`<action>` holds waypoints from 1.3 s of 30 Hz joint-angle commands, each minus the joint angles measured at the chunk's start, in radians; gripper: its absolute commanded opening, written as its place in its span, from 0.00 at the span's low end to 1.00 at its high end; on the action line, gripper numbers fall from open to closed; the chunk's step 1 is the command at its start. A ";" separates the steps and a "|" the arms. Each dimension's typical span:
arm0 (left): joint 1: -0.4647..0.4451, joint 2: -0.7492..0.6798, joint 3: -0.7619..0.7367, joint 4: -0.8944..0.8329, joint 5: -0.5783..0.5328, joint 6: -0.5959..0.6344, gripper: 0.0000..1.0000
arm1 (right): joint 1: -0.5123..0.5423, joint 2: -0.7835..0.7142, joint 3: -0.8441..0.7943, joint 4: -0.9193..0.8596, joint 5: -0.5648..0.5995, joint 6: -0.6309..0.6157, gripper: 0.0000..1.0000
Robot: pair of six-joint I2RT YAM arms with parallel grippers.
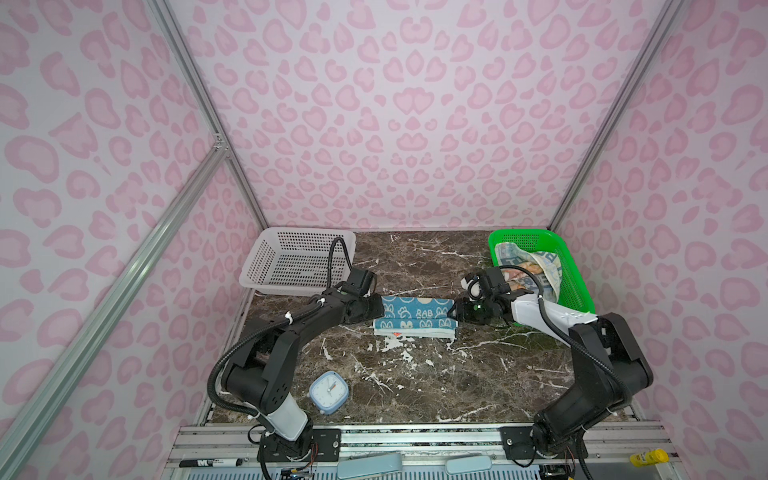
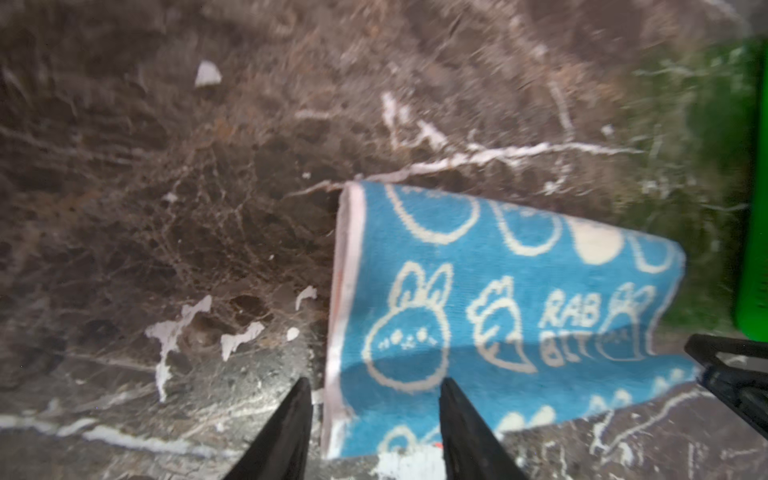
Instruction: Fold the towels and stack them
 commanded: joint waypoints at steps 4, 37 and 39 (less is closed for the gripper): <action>0.001 0.028 0.098 0.021 0.184 -0.014 0.65 | 0.012 -0.031 0.012 0.048 -0.074 0.057 0.75; -0.036 0.042 -0.046 -0.012 0.007 0.052 0.71 | 0.100 -0.002 -0.204 0.165 -0.046 0.061 0.82; -0.036 0.022 -0.024 -0.036 -0.016 0.063 0.86 | 0.097 -0.034 -0.174 0.123 -0.037 0.045 0.87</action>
